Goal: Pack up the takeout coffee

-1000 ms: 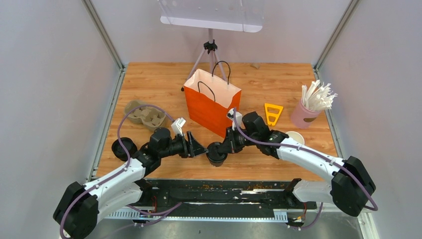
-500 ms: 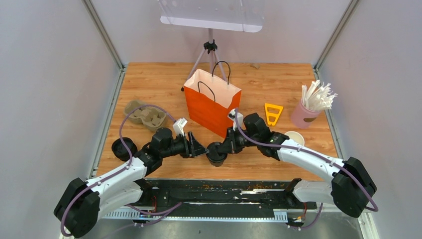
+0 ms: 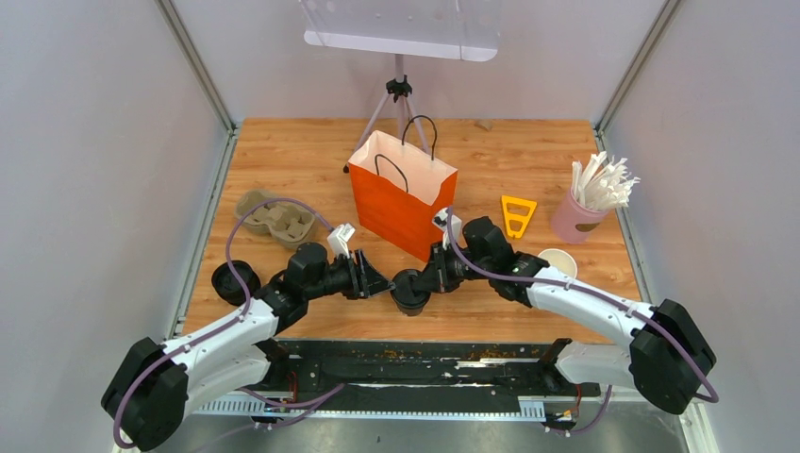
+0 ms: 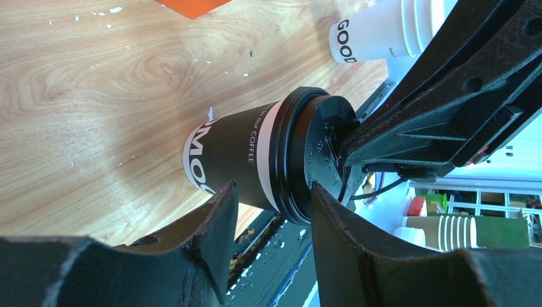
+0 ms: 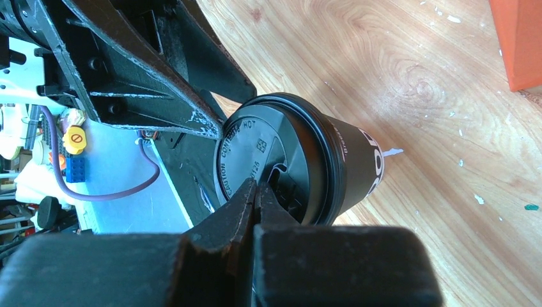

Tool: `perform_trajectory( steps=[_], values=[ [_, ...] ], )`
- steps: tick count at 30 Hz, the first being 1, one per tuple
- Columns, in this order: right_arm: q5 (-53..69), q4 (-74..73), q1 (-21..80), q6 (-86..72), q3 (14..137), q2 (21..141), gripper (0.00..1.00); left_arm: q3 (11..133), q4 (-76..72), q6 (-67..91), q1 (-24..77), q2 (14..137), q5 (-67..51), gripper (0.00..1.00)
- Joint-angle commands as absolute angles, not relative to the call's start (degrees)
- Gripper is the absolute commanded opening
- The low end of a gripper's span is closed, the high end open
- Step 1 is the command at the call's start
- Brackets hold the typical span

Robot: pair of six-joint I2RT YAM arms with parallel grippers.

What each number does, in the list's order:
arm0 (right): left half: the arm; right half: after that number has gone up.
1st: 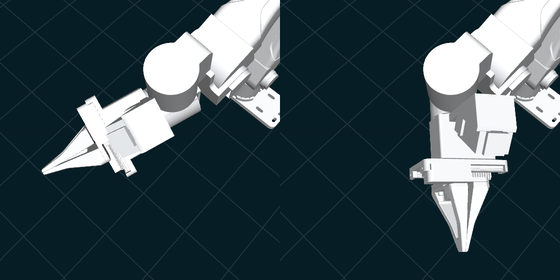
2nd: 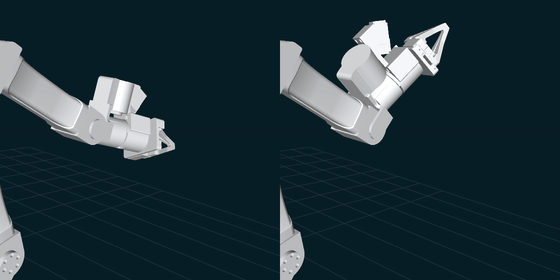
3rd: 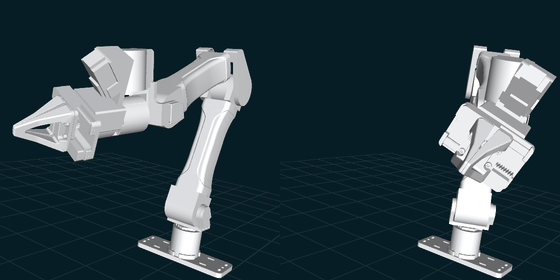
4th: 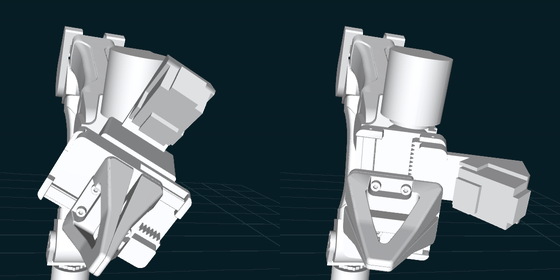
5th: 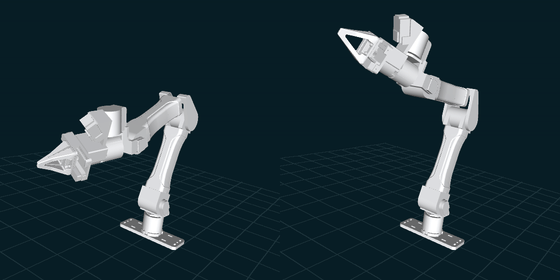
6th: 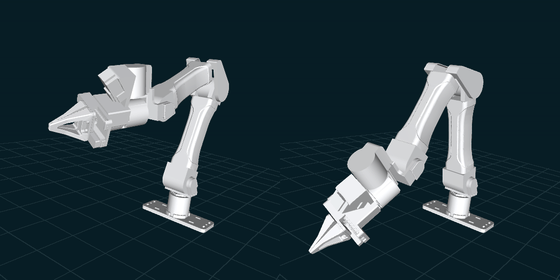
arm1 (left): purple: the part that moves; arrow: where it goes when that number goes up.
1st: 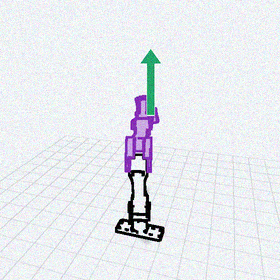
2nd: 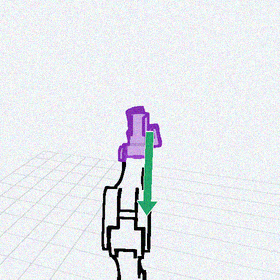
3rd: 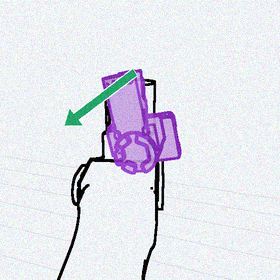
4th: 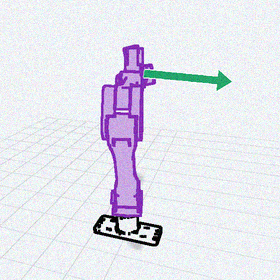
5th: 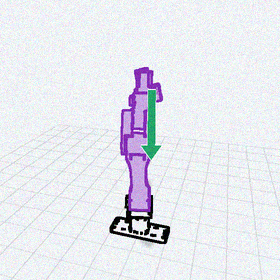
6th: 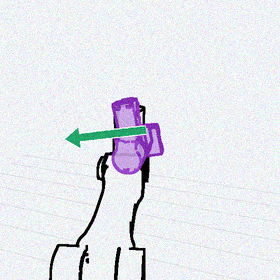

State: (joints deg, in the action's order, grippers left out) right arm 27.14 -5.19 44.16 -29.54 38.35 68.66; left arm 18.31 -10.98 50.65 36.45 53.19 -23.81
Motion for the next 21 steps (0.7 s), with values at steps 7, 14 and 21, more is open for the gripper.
perform_trajectory(
  steps=[7,14,21],
  values=[
    [25.34,-6.72,43.99,-29.25,35.58,67.58,0.00,18.55,-5.59,47.02,36.69,57.57,-19.41,0.50],
    [25.58,-7.01,43.93,-29.56,35.90,66.85,0.00,19.15,-5.87,47.14,37.42,59.59,-20.32,0.47],
    [27.46,-8.95,44.01,-30.62,40.76,63.82,0.05,20.77,-5.36,47.94,37.62,56.01,-20.88,0.51]
  ],
)
